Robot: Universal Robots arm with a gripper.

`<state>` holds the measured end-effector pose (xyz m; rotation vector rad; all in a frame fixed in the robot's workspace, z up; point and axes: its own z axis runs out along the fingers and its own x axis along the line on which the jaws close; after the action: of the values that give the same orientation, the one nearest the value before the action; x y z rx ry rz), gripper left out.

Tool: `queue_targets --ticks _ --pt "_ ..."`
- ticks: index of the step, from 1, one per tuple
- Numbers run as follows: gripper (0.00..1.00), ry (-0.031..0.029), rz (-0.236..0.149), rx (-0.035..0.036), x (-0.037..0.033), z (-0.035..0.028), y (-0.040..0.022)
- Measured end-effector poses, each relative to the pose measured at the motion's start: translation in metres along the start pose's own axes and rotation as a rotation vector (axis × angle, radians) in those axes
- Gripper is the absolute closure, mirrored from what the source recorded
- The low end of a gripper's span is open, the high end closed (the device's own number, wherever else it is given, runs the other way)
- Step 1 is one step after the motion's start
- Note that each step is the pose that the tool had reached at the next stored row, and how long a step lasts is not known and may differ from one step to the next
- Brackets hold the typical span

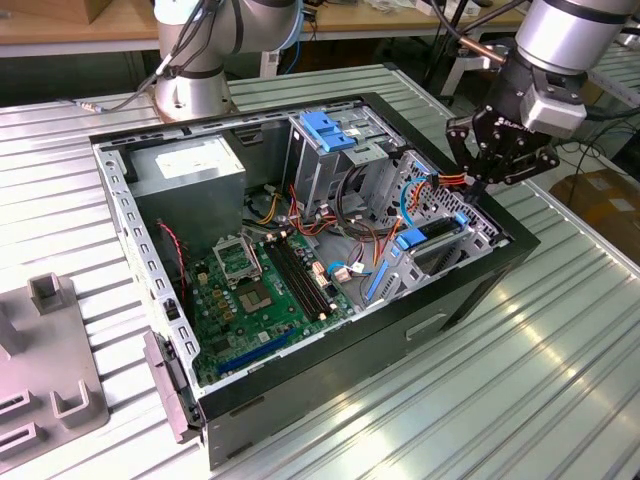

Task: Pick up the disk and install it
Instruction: 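Insert the first disk wire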

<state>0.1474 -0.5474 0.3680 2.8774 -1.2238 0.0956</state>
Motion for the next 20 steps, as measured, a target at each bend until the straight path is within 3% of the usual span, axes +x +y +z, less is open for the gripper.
queue_targets --ticks 5,12,20 --pt "0.89 -0.0003 -0.041 0.0023 0.0008 -0.0001 -0.0013" --pt "0.89 -0.0005 -0.052 0.0031 0.0012 -0.0002 -0.0024" --pt "0.89 -0.0008 -0.081 0.0048 0.0038 -0.0009 -0.0079"
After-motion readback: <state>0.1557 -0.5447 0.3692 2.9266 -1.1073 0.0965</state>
